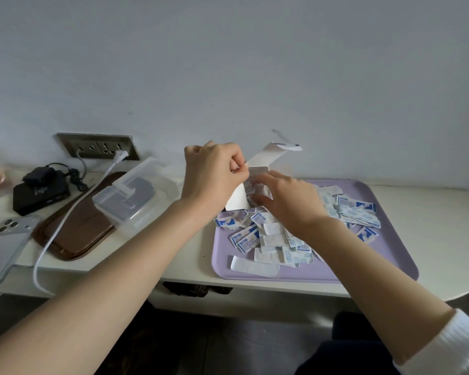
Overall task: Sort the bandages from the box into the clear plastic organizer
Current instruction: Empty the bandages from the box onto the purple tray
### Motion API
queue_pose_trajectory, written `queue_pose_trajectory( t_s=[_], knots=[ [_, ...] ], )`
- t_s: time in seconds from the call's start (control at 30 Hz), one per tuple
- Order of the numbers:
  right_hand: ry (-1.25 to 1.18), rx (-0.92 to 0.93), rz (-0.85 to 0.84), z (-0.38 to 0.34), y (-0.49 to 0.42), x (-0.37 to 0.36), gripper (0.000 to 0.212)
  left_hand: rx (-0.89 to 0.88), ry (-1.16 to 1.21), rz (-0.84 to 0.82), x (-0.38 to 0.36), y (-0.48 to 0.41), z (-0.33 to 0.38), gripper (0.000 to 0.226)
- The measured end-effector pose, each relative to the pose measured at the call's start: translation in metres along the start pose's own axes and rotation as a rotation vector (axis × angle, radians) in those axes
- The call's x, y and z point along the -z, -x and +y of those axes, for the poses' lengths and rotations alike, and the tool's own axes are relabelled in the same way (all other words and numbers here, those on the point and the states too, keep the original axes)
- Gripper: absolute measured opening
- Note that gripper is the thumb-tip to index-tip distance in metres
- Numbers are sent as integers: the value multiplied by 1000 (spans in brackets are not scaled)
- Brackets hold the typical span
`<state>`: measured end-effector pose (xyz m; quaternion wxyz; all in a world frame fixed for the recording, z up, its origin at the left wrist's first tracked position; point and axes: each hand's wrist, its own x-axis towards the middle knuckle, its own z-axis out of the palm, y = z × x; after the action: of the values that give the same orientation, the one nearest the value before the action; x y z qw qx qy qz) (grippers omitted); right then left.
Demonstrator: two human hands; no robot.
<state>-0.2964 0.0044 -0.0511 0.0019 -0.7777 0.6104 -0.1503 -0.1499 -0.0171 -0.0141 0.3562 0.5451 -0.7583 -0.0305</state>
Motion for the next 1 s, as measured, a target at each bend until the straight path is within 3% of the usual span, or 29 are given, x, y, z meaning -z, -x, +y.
queue_pose_trajectory(
  t_s=[0.13,0.23,0.5,0.63,1.0],
  knots=[
    [71,-16,-19,6,-2,-8,27,-56,12,-15,-6,6,9,22],
    [52,-29,57,6,-1,-3,21,-57,-46,-18,-7,5,8,14],
    [-42,-278,195,22,0,11,31,39,-259,17,4,-7,-25,10],
    [-106,-347,207,33,-5,9,21,76,-385,-1,9,-9,-35,9],
    [-220,-272,261,26,-14,-4,19,121,-342,-28,13,-2,-44,8]
  ],
)
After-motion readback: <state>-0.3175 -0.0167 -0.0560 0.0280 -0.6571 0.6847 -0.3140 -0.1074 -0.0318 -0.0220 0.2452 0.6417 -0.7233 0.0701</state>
